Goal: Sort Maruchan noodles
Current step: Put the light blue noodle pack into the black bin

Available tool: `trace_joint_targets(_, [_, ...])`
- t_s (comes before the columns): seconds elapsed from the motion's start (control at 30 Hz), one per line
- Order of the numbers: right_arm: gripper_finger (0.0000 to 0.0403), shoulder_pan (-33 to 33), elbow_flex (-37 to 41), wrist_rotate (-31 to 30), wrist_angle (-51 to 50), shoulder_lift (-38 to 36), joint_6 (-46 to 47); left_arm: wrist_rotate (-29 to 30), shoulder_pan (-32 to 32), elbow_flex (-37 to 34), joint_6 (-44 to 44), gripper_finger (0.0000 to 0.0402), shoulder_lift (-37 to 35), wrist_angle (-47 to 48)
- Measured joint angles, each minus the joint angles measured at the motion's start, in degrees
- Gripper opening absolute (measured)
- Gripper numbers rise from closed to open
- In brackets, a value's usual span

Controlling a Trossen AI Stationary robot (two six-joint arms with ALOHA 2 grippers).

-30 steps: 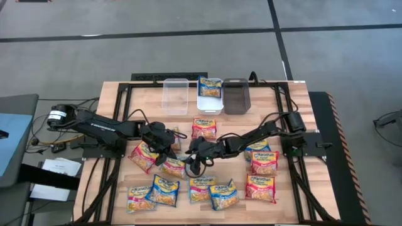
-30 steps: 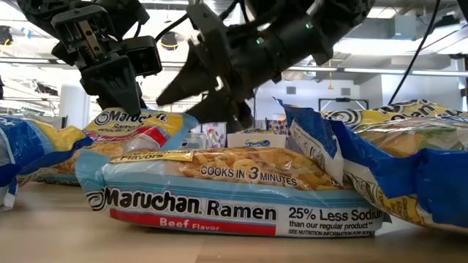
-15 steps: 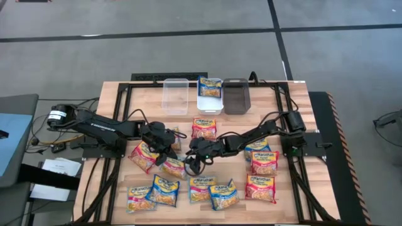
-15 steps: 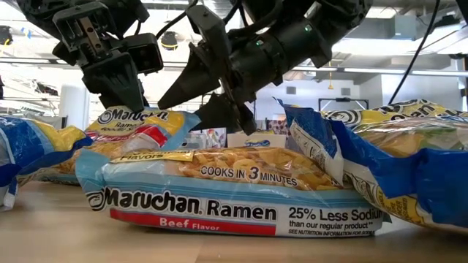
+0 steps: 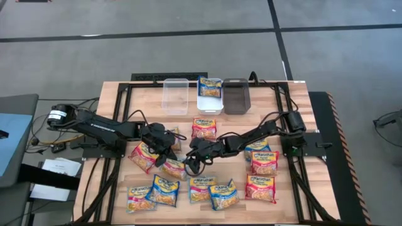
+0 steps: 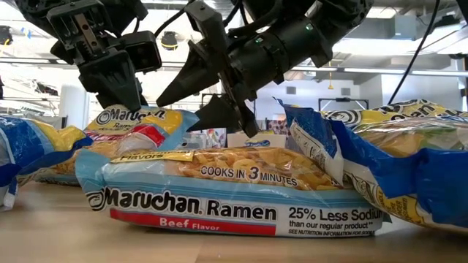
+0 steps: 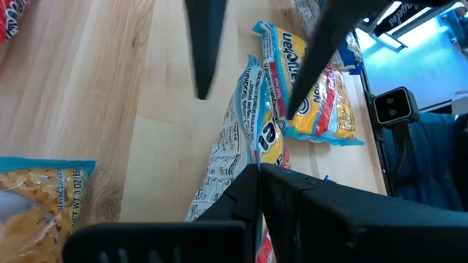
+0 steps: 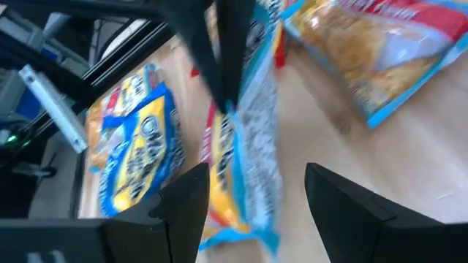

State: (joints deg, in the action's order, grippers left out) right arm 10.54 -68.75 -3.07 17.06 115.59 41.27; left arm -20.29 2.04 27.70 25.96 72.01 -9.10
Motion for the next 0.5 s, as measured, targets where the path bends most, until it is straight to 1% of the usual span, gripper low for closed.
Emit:
trace_joint_targets(0.1, [0.0249, 0.7, 0.0, 0.1, -0.1, 0.0, 0.7, 0.0, 0.0, 0.0, 0.0, 0.0000, 0.0, -0.1])
trace_joint_targets(0.2, [0.0249, 1.1, 0.0, -2.6, -0.1, 0.0, 0.3, 0.0, 0.0, 0.0, 0.0, 0.0000, 0.0, -1.0])
trace_joint_targets(0.37, [0.0249, 0.6, 0.0, -4.2, 0.1, 0.0, -1.1, 0.0, 0.0, 0.0, 0.0, 0.0000, 0.0, -1.4])
trace_joint_targets(0.5, [0.0249, -0.2, 0.0, -4.3, 0.3, 0.0, -1.2, 0.0, 0.0, 0.0, -0.2, 0.0000, 0.0, -1.4])
